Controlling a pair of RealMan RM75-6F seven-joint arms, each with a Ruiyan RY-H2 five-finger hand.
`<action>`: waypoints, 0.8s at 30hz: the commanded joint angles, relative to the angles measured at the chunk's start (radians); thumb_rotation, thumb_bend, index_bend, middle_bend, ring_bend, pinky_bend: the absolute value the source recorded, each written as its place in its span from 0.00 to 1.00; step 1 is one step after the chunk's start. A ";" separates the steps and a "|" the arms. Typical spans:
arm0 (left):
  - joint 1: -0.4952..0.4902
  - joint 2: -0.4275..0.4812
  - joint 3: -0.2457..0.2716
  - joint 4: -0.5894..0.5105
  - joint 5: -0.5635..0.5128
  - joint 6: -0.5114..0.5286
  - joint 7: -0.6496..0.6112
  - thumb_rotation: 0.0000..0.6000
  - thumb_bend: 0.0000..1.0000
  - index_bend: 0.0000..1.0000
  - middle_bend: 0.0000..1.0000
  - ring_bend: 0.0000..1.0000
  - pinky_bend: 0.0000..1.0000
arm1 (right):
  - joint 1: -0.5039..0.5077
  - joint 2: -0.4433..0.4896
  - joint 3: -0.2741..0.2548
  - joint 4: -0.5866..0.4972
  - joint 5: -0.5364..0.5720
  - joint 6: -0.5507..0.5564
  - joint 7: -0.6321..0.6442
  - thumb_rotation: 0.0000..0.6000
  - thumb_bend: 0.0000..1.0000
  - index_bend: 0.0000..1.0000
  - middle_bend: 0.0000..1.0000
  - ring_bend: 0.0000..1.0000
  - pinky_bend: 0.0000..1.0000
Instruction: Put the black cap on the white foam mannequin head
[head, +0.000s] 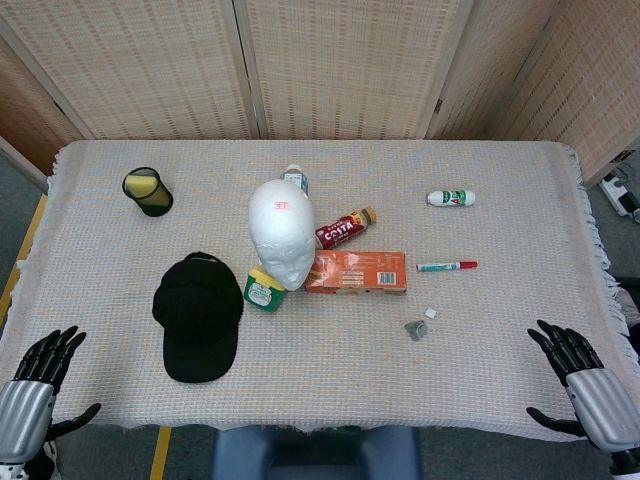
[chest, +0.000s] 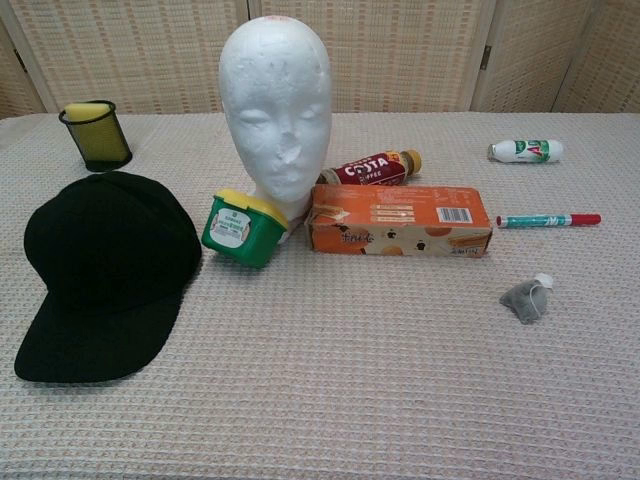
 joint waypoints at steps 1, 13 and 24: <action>-0.002 -0.007 0.005 0.004 0.006 -0.007 0.009 1.00 0.11 0.10 0.09 0.00 0.14 | 0.004 -0.006 0.003 0.001 0.008 -0.009 -0.012 1.00 0.04 0.00 0.00 0.00 0.00; -0.010 -0.300 0.013 0.246 0.174 0.098 -0.073 1.00 0.09 0.32 0.57 0.36 0.55 | 0.007 -0.002 0.010 -0.012 0.061 -0.033 -0.030 1.00 0.04 0.00 0.00 0.00 0.00; -0.092 -0.612 0.036 0.699 0.209 0.078 -0.248 1.00 0.13 0.52 1.00 0.91 0.92 | -0.005 0.006 0.022 -0.029 0.110 -0.026 -0.077 1.00 0.04 0.00 0.00 0.00 0.00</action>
